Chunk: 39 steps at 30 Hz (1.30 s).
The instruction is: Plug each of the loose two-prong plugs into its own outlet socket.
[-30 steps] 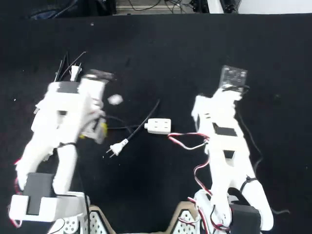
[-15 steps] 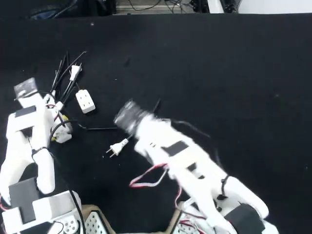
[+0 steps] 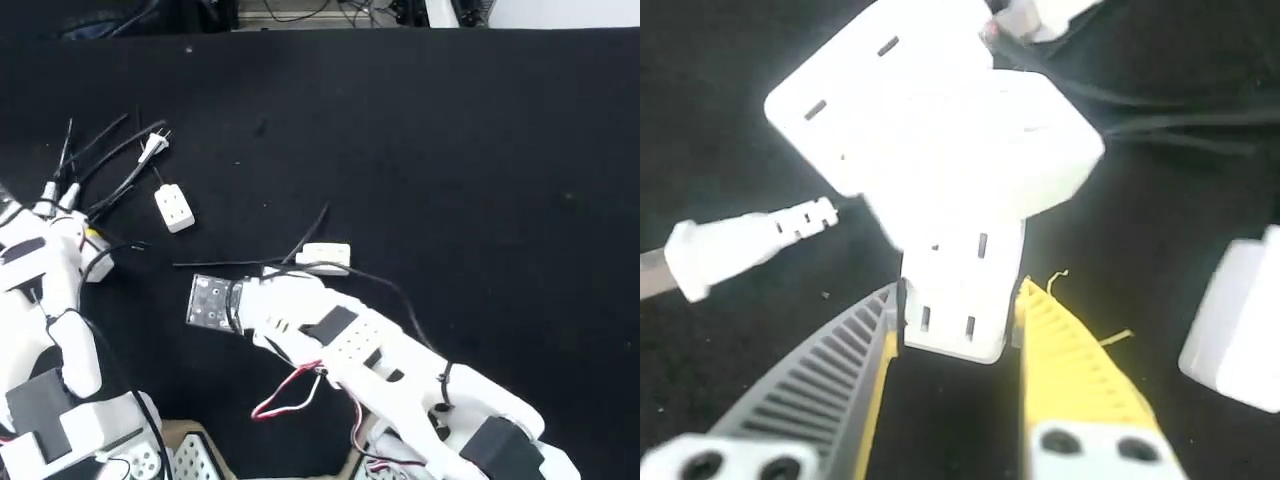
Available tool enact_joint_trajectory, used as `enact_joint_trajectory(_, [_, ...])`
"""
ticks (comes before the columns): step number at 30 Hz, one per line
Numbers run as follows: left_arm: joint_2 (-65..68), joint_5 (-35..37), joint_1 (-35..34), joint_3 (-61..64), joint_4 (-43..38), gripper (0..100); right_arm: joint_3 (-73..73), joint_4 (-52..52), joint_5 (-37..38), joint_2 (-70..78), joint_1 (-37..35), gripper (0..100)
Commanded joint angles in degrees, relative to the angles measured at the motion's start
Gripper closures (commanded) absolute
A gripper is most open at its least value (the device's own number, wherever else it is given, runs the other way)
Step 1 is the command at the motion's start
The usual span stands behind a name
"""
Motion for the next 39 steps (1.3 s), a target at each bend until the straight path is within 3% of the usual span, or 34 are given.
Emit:
enact_joint_trajectory(1, [0.4,1.6,-4.0,1.1,0.0,83,-3.4,-1.1,8.4,0.9,-1.0,81.1])
enact_joint_trajectory(6, [0.4,1.6,-4.0,1.1,0.0,83,-5.6,-1.1,18.4,9.5,-1.1,81.1])
enact_joint_trajectory(16, [0.4,1.6,-4.0,1.1,0.0,83,-16.0,-1.1,18.4,23.3,-1.1,81.4])
enact_joint_trajectory(20, [0.4,1.6,-4.0,1.0,0.0,83,-16.0,-0.2,15.6,22.1,-0.8,99.8])
enact_joint_trajectory(21, [0.4,1.6,-3.9,1.0,0.0,83,-16.1,0.9,12.6,21.2,-0.8,96.9])
enact_joint_trajectory(24, [0.4,1.6,-3.9,1.0,0.0,83,-16.4,5.4,5.0,14.9,-0.7,98.5])
enact_joint_trajectory(29, [0.4,1.6,-3.9,1.1,0.0,83,-16.7,21.4,2.5,-6.2,2.5,98.8])
enact_joint_trajectory(34, [0.4,1.6,-3.9,1.1,-0.1,83,-21.2,38.5,2.5,-27.6,13.2,98.8])
enact_joint_trajectory(39, [0.4,1.5,-3.9,1.2,-0.1,83,-22.6,40.8,2.5,-42.2,26.5,98.8])
